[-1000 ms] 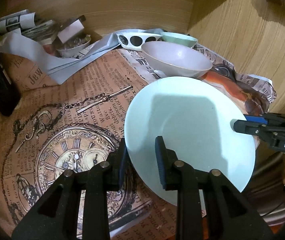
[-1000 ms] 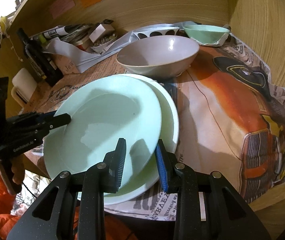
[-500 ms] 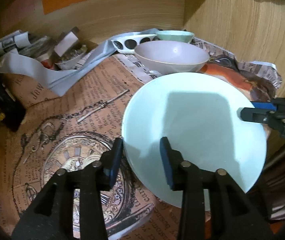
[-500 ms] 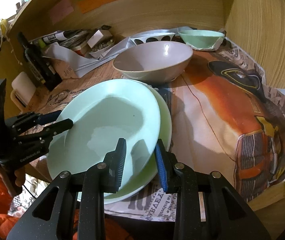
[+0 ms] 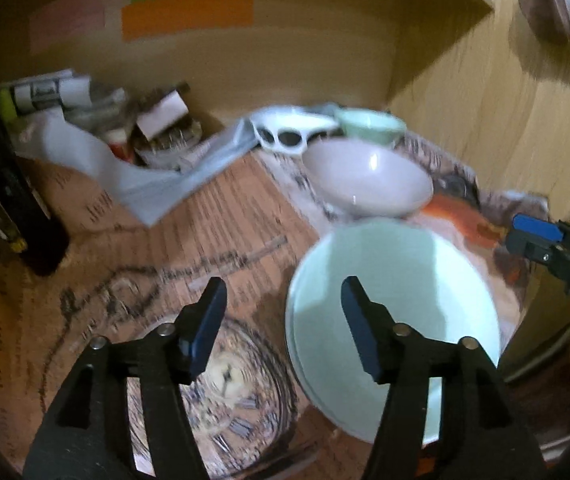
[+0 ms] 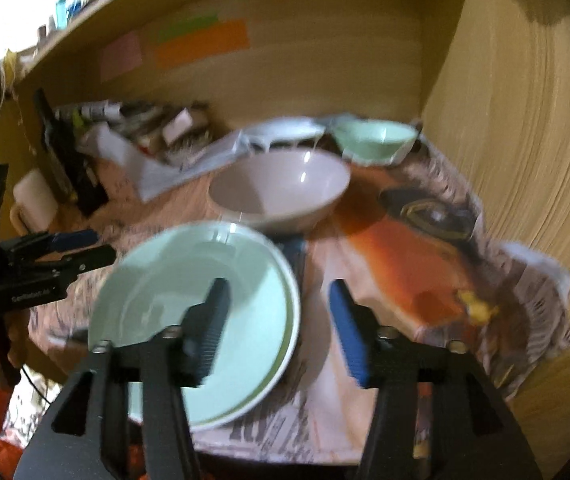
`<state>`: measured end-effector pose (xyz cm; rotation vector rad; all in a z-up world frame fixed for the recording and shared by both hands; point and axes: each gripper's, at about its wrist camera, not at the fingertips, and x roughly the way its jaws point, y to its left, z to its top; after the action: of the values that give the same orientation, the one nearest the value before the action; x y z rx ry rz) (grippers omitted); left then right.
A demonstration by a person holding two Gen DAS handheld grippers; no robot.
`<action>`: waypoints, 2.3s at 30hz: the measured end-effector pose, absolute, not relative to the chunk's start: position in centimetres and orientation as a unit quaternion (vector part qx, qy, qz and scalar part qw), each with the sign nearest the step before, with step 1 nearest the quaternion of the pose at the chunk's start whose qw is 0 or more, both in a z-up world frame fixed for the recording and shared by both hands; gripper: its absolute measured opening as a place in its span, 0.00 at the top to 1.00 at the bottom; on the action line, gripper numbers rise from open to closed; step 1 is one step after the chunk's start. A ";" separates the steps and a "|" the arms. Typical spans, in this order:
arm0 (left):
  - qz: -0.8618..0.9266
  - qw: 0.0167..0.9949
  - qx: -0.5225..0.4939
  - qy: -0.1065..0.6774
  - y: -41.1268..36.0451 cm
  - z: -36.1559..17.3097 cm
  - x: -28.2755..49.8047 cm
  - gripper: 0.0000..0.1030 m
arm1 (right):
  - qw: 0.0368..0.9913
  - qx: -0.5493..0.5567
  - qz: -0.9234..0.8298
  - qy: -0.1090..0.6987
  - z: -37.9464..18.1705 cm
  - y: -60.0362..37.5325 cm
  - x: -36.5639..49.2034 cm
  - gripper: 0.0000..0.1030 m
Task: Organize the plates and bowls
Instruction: 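Move the left gripper to the large beige bowl rim, then close the left gripper on the beige bowl rim and lift it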
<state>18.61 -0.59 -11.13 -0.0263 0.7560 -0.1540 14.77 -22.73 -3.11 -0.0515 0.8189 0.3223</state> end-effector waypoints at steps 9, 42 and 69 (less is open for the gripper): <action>-0.074 0.941 -0.020 0.330 -0.4 -7.7 23.2 0.32 | 0.921 -0.003 0.137 0.364 -2.3 -23.2 19.1 0.34; -0.134 0.881 -0.048 0.451 -3.1 -14.9 37.6 0.74 | 0.857 0.053 0.158 0.488 -11.0 -24.3 30.3 0.66; -0.126 0.913 -0.046 0.385 -3.7 -10.5 32.5 0.88 | 0.884 0.050 0.174 0.431 -5.9 -23.0 27.6 0.75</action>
<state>32.51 -3.66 -10.45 -0.0951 0.7932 -0.2598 27.59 -22.99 -5.95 0.1033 0.8961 0.3611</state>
